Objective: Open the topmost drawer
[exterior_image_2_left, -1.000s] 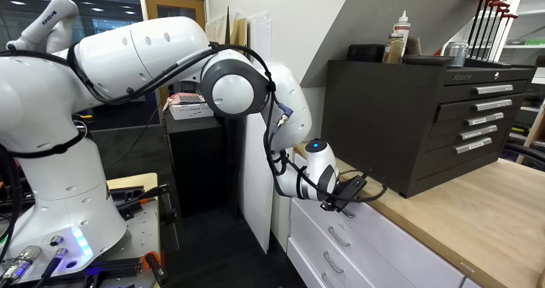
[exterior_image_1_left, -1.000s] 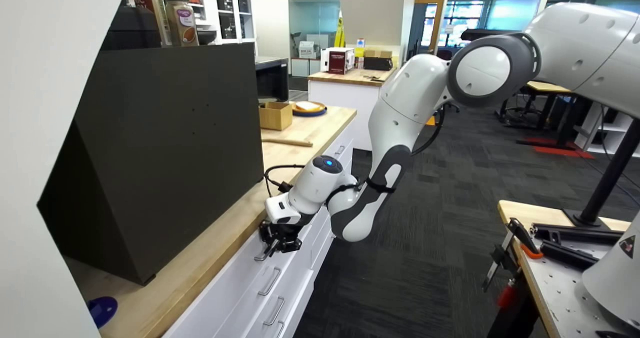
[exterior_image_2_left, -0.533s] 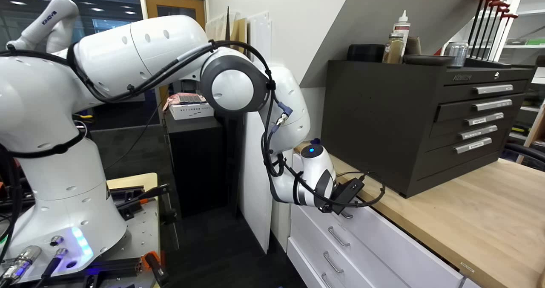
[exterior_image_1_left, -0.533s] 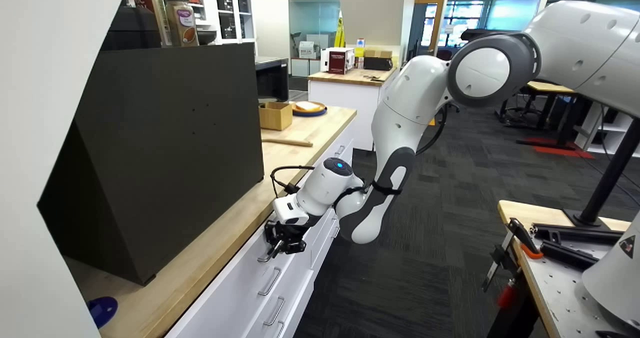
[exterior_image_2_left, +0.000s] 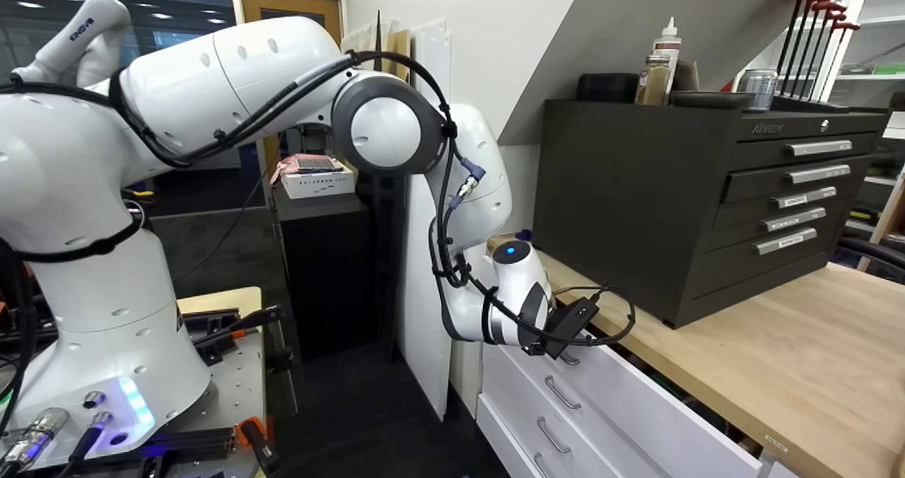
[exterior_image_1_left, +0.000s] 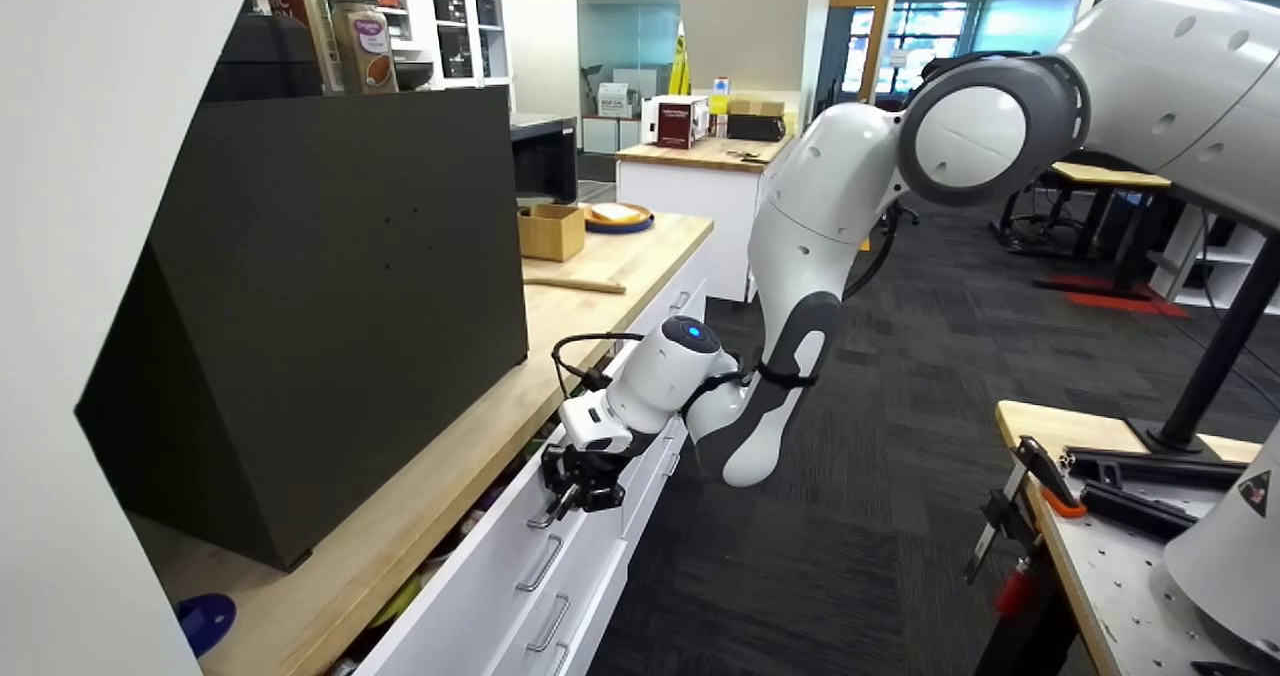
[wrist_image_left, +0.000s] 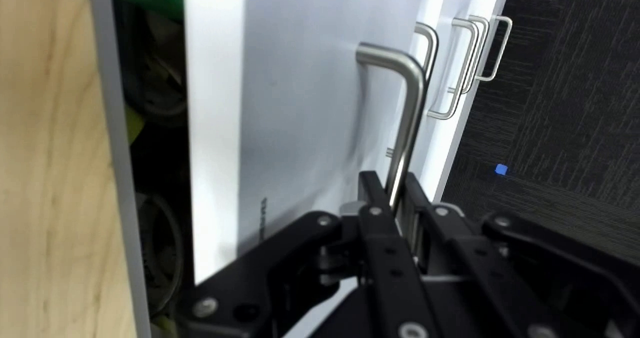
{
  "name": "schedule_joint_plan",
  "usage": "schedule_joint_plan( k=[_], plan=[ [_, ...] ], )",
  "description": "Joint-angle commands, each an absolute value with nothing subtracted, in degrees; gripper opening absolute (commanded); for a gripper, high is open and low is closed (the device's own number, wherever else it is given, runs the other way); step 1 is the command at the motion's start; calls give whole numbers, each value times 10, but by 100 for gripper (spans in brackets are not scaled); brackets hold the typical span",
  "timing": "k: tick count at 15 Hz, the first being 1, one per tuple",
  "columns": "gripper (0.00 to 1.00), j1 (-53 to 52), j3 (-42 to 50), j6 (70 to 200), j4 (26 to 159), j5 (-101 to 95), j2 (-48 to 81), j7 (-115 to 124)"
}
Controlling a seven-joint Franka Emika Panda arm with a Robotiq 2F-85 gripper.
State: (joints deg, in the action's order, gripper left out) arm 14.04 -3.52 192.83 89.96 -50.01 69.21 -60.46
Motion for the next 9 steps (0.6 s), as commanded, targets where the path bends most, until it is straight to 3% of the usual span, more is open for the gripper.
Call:
schedule_joint_plan(
  k=[1, 9],
  plan=[
    [3, 150, -33, 1924, 1019, -545, 626, -594],
    [3, 156, -10, 1952, 1155, -591, 547, -574]
  ],
)
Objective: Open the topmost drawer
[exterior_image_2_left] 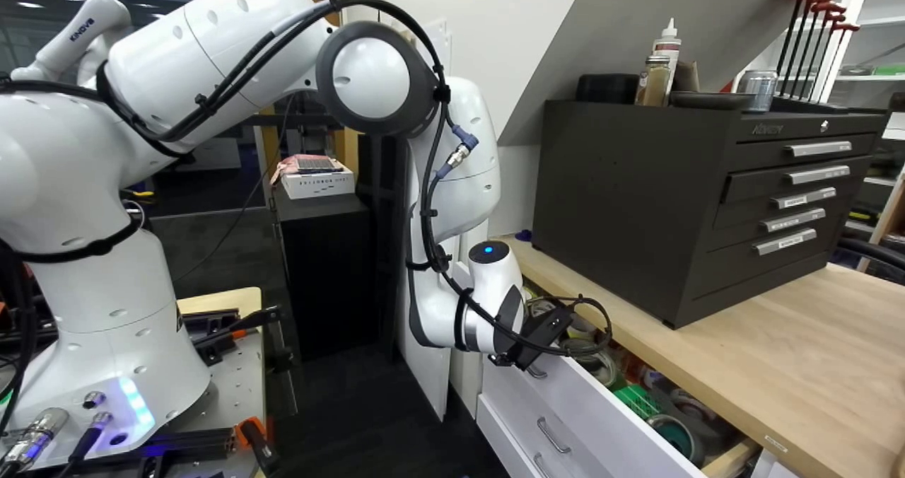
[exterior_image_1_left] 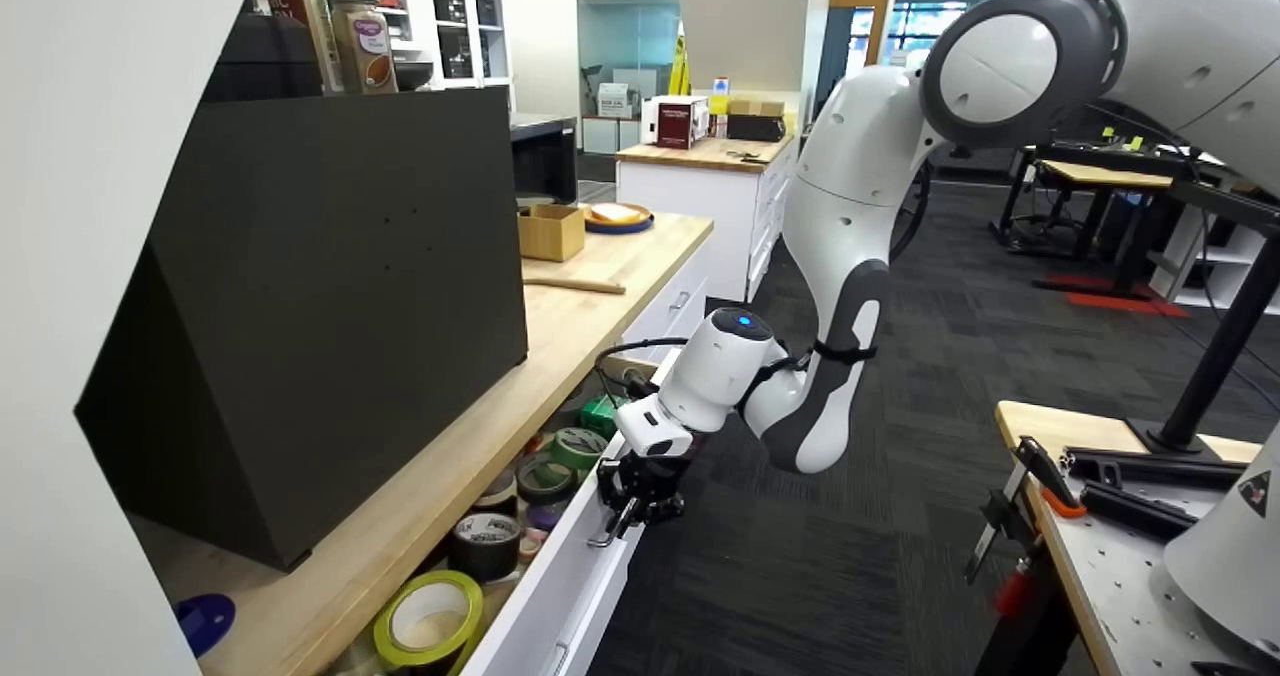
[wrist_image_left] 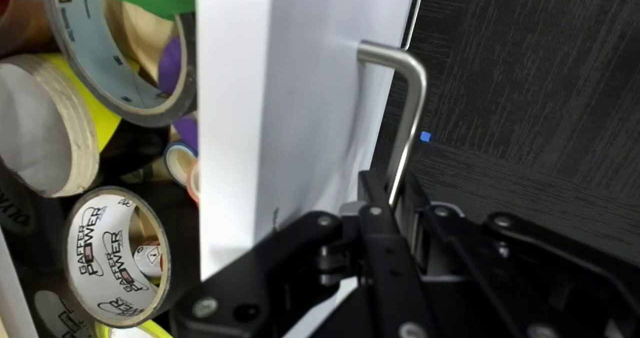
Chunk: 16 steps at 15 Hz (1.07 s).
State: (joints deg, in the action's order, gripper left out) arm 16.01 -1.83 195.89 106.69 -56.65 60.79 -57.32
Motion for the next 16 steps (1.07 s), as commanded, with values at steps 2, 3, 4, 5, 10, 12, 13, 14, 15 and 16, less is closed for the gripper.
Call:
schedule_joint_plan(
  k=[2, 3, 4, 5, 10, 12, 13, 14, 15, 16],
  plan=[
    [36, 138, 11, 1962, 1158, -599, 543, -549],
    [37, 132, 19, 1966, 1160, -599, 540, -549],
    [42, 125, 24, 1967, 1161, -598, 534, -547],
    [47, 121, 27, 1962, 1168, -598, 525, -545],
    [80, 90, 33, 1929, 1229, -613, 426, -544],
    [93, 103, 5, 1886, 1259, -612, 382, -555],
    [100, 114, -15, 1863, 1270, -610, 363, -556],
    [100, 141, -52, 1832, 1280, -607, 350, -563],
    [100, 171, -93, 1799, 1288, -590, 339, -576],
    [100, 195, -129, 1770, 1293, -563, 333, -590]
  ],
)
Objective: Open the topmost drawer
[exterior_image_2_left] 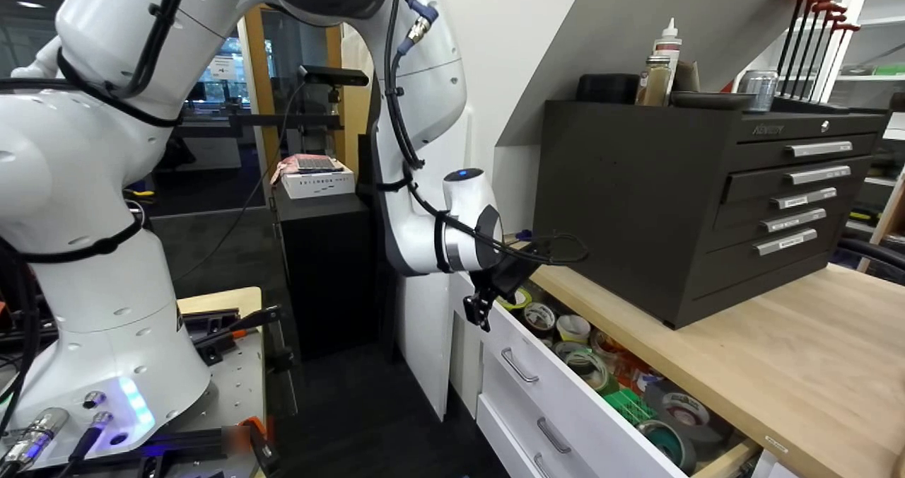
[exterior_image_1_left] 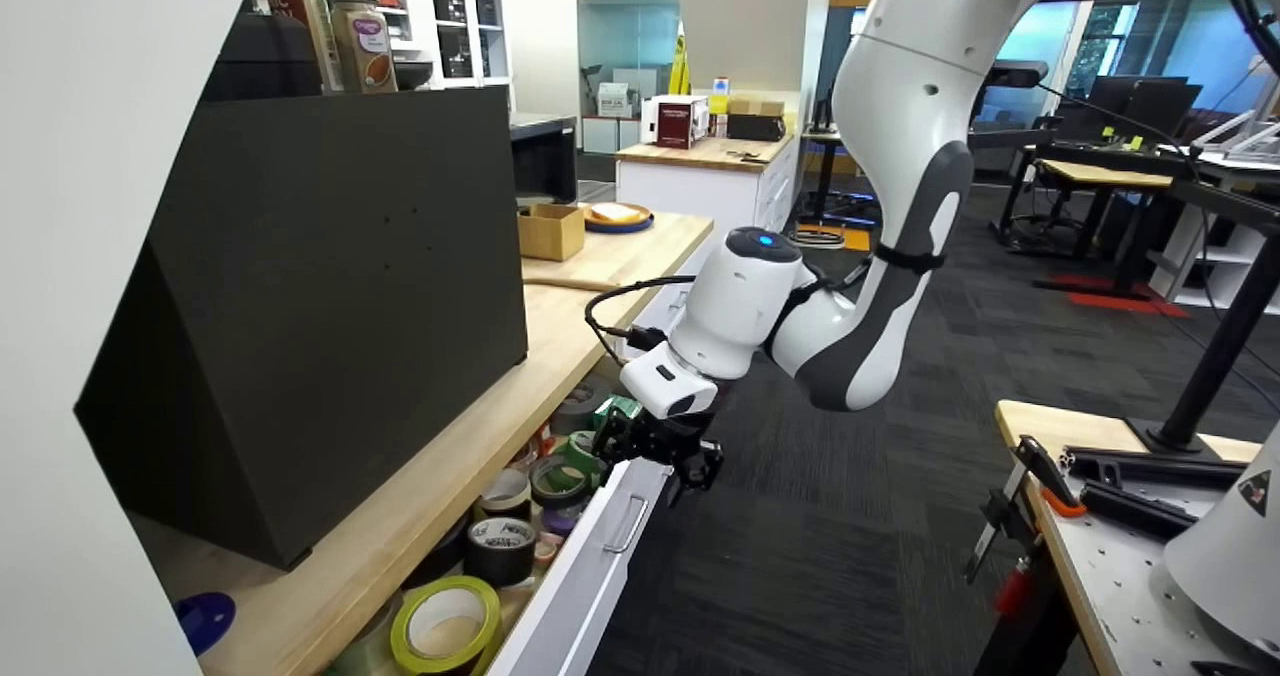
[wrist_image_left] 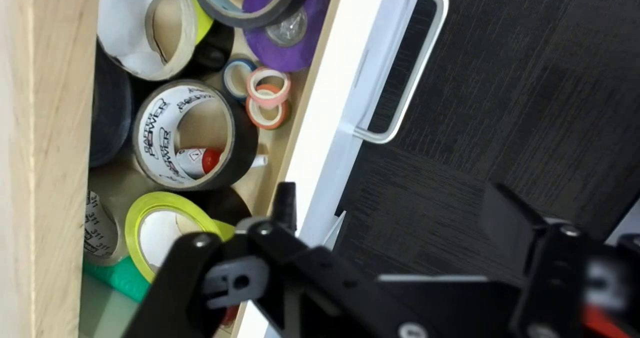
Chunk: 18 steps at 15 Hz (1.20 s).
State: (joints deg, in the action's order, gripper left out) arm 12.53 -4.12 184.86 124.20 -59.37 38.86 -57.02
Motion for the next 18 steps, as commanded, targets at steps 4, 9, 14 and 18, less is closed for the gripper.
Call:
schedule_joint_plan(
  k=[4, 9, 14, 18],
  plan=[
    [100, 282, -244, 1661, 1265, -422, 340, -621],
    [100, 242, -198, 1659, 1210, -229, 334, -613],
    [100, 214, -171, 1653, 1171, -103, 344, -588],
    [100, 206, -163, 1667, 1173, -88, 349, -612]
  ],
)
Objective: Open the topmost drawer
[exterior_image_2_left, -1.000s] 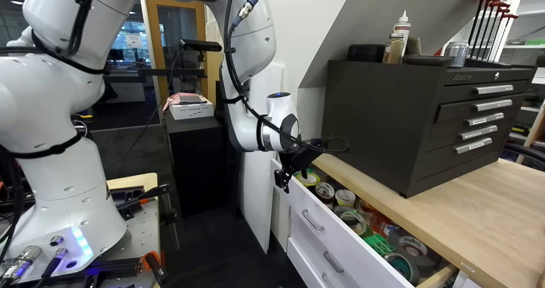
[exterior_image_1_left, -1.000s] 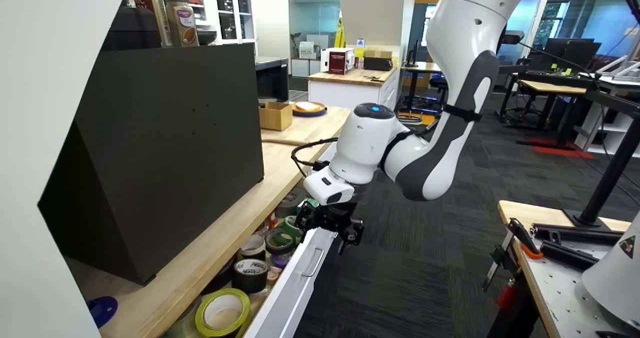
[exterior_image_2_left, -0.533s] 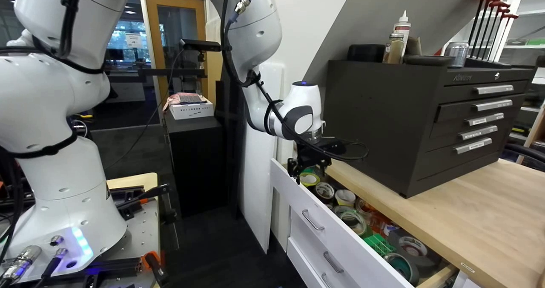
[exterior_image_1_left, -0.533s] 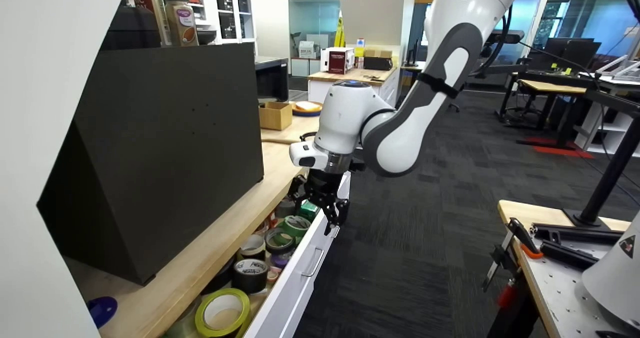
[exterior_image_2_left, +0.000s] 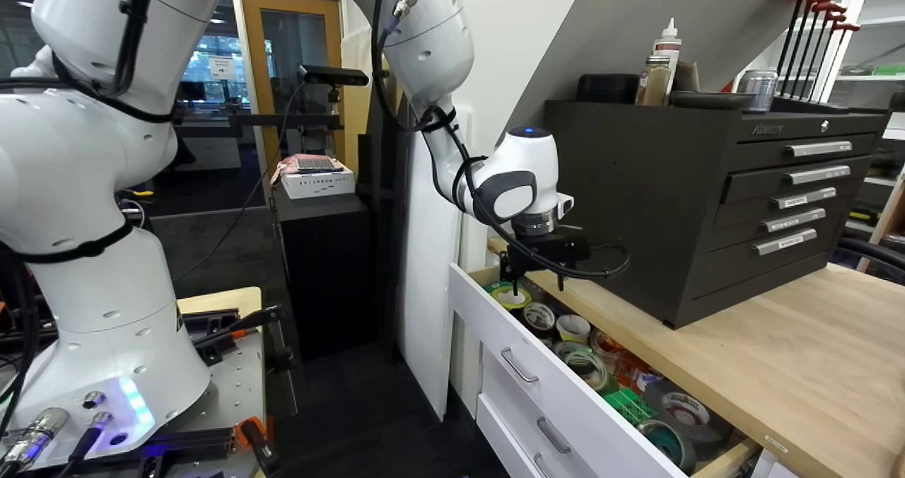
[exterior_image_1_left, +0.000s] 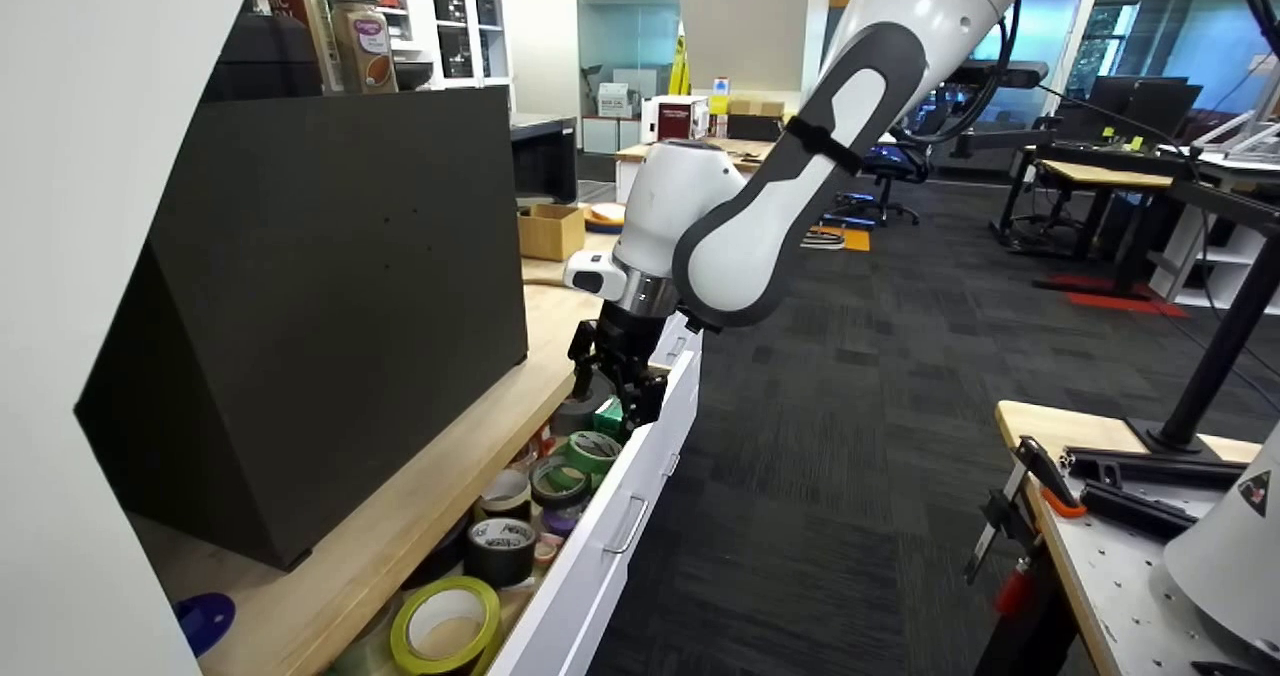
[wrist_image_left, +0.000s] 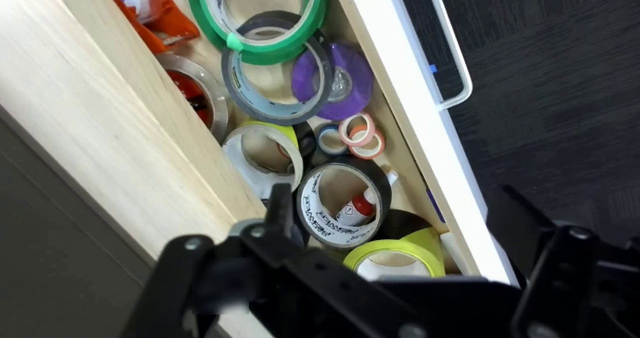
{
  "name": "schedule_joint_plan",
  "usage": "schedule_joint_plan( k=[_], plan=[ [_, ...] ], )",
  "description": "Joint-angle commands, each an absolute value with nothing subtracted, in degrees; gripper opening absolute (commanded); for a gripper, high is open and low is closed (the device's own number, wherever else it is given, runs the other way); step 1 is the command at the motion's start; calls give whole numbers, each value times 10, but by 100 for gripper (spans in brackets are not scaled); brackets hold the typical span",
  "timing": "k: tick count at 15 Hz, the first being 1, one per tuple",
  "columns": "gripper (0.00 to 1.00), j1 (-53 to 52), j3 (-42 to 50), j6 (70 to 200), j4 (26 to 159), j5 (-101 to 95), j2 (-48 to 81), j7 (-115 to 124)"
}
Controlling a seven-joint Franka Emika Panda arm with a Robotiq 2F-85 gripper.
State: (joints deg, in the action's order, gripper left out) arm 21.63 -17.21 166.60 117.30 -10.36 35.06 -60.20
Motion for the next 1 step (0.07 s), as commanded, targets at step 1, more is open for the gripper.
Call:
schedule_joint_plan(
  k=[1],
  plan=[
    [100, 204, -163, 1668, 1173, -88, 350, -612]
  ],
)
